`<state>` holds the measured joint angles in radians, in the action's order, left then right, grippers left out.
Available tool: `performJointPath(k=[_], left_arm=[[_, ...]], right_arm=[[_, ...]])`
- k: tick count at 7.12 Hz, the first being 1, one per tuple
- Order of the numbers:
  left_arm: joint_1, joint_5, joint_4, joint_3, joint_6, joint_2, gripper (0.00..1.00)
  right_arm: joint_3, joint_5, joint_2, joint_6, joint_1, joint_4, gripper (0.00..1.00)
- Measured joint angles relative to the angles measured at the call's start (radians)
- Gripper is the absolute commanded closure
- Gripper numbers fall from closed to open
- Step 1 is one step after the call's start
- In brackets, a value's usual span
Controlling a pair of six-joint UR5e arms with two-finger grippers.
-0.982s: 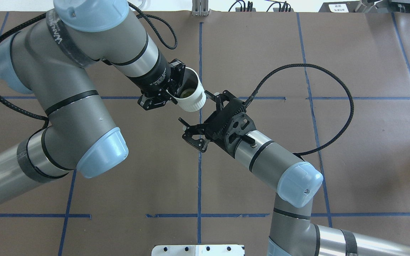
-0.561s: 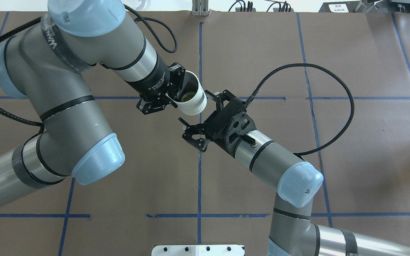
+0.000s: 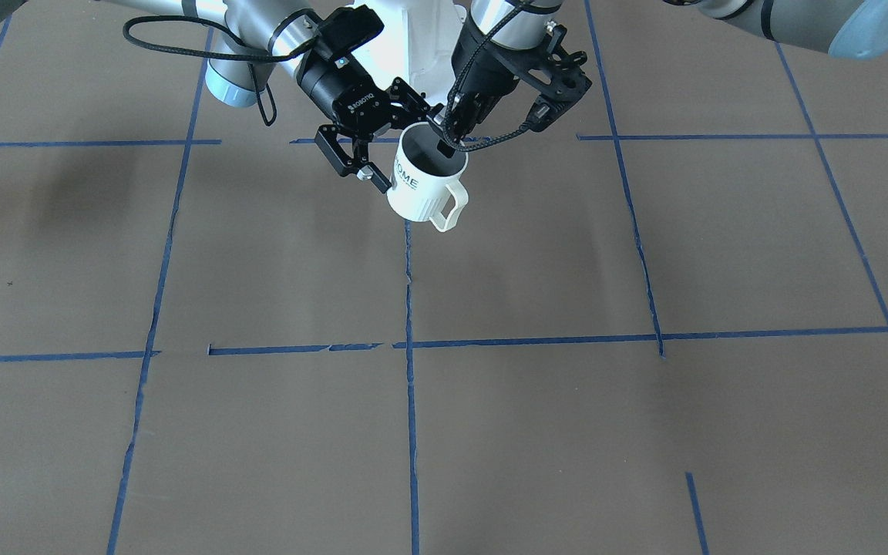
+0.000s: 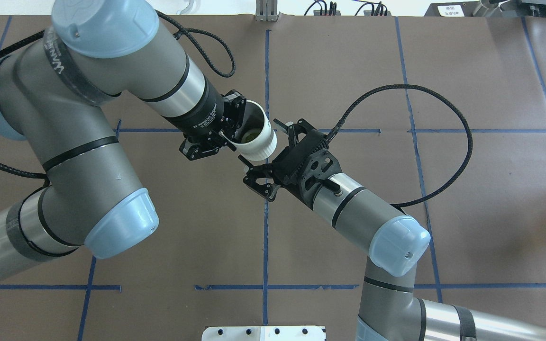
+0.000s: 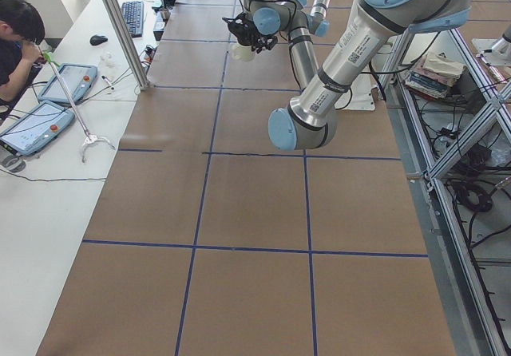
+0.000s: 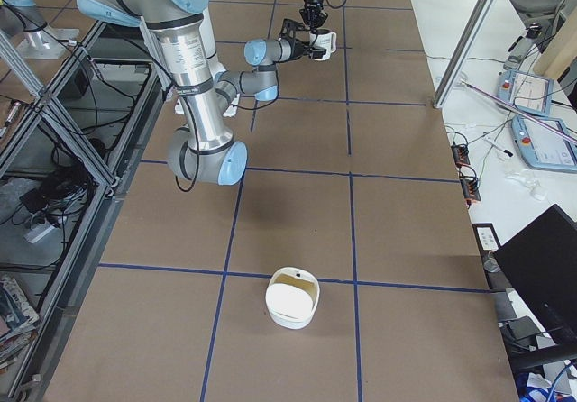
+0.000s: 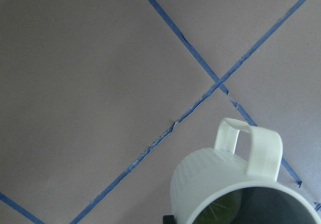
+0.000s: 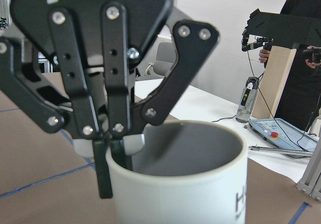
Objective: Left arm hands cup to right arm to dump lemon
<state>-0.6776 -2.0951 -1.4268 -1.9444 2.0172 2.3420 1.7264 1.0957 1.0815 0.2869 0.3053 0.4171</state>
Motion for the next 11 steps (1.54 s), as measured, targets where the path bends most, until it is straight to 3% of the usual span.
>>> performJointPath(k=[2, 3, 4, 5, 6, 9, 11], left_arm=[[0.008, -0.014, 0.000, -0.027, 0.007, 0.000, 0.91], [0.012, -0.017, -0.001, -0.032, 0.013, 0.001, 0.84], [0.014, -0.019, -0.002, -0.034, 0.015, 0.002, 0.42], [0.014, -0.027, -0.004, -0.041, 0.001, 0.000, 0.00], [0.013, -0.043, -0.005, -0.073, -0.065, -0.012, 0.00], [-0.038, -0.075, 0.000, -0.232, -0.282, -0.137, 0.00], [-0.066, -0.074, 0.004, -0.243, -0.429, -0.225, 0.00]], right_arm=[[0.000, 0.000, 0.000, 0.000, 0.000, 0.000, 0.02], [0.000, 0.000, 0.000, 0.000, 0.000, 0.000, 0.10], [0.000, 0.000, 0.000, 0.000, 0.000, 0.000, 0.51], [0.000, 0.000, -0.003, 0.002, -0.001, -0.001, 0.81], [0.000, -0.001, -0.007, 0.005, -0.004, -0.002, 0.87], [-0.005, -0.001, -0.007, 0.009, -0.011, 0.002, 0.87], [-0.008, -0.002, -0.006, 0.016, -0.014, 0.005, 0.89]])
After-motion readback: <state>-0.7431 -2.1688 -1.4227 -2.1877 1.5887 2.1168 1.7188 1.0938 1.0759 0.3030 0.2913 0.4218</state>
